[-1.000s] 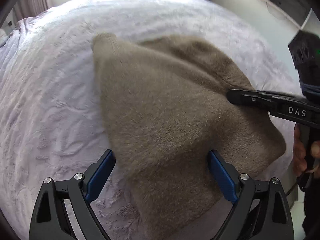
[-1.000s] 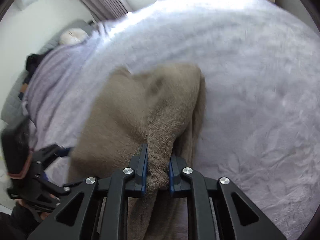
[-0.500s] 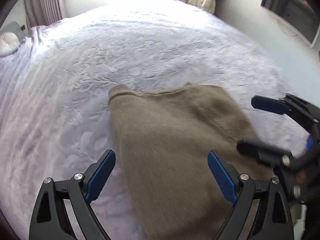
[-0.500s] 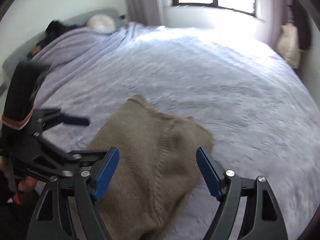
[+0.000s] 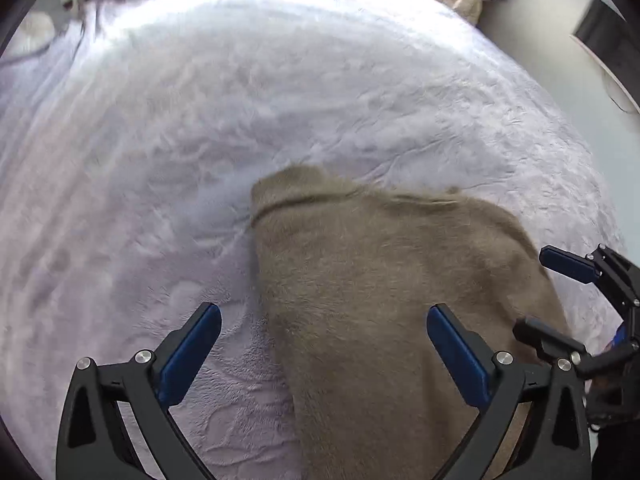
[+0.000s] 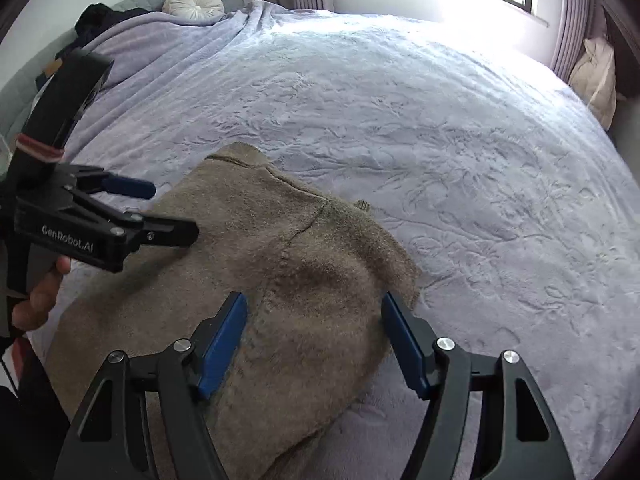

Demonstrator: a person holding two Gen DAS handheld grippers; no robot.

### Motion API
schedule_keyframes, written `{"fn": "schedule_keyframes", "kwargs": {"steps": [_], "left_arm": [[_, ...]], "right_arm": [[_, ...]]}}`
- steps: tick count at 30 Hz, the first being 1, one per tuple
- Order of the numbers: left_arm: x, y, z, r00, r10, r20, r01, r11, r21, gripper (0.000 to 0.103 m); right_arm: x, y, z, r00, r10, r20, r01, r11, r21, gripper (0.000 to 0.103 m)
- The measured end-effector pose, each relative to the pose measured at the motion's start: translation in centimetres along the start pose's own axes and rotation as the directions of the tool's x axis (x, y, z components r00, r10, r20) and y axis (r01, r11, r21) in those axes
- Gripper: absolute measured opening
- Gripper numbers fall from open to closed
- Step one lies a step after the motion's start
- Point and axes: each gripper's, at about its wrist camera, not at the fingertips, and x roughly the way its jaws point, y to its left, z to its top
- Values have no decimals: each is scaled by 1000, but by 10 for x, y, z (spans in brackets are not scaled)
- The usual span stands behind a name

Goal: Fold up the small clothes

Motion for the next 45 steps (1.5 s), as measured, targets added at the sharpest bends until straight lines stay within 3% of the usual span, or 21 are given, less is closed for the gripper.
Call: {"fn": "schedule_keyframes", "kwargs": {"steps": [5, 8, 12, 15, 24, 26, 28, 30, 32, 35, 38, 41, 45], "left_arm": [[-27, -18, -27, 997, 50, 65, -56, 994, 98, 103], [-31, -19, -44, 996, 57, 64, -64, 992, 110, 103], [-24, -18, -55, 998, 53, 35, -56, 993, 100, 103], [-21, -15, -65, 999, 37, 23, -39, 995, 90, 103], [-26, -16, -80, 999, 20, 25, -22, 996, 88, 103], [-42, -13, -89, 998, 7, 55, -11, 997, 75, 103], [-64, -9, -100, 993, -56, 105, 49, 997, 67, 103], [-66, -9, -106, 992, -42, 117, 33, 997, 73, 103], [-46, -10, -108, 997, 52, 63, -57, 995, 83, 103], [-25, 0, -118, 1000, -17, -24, 17, 1000, 26, 103], [-30, 4, -125, 998, -50, -27, 51, 998, 26, 103], [-50, 12, -118, 997, -68, 24, 68, 998, 11, 103], [-56, 20, -76, 993, -99, 68, 103, 993, -58, 103]], "right_arm": [[-49, 55, -12, 997, 53, 57, -41, 981, -192, 74], [-51, 82, -24, 994, 105, 21, -96, 961, -261, 74], [-34, 106, -46, 994, 95, -50, -105, 945, -310, 74], [-22, 107, -66, 997, 36, -73, -57, 950, -307, 74], [-48, 89, -109, 999, 37, -35, -43, 979, -198, 76], [-59, 90, -113, 999, 14, -43, -22, 984, -179, 77], [-71, 91, -111, 999, 10, -43, -17, 985, -169, 77], [-89, 97, -108, 999, 31, 23, -26, 981, -193, 79], [-93, 99, -100, 997, 38, 66, -24, 979, -202, 79], [-76, 99, -89, 997, 62, 52, -52, 983, -179, 79], [-48, 95, -96, 998, 52, -41, -58, 985, -162, 79], [-49, 97, -103, 999, 29, -33, -35, 984, -176, 79], [-74, 91, -99, 998, 61, 20, -58, 989, -137, 79]]}}
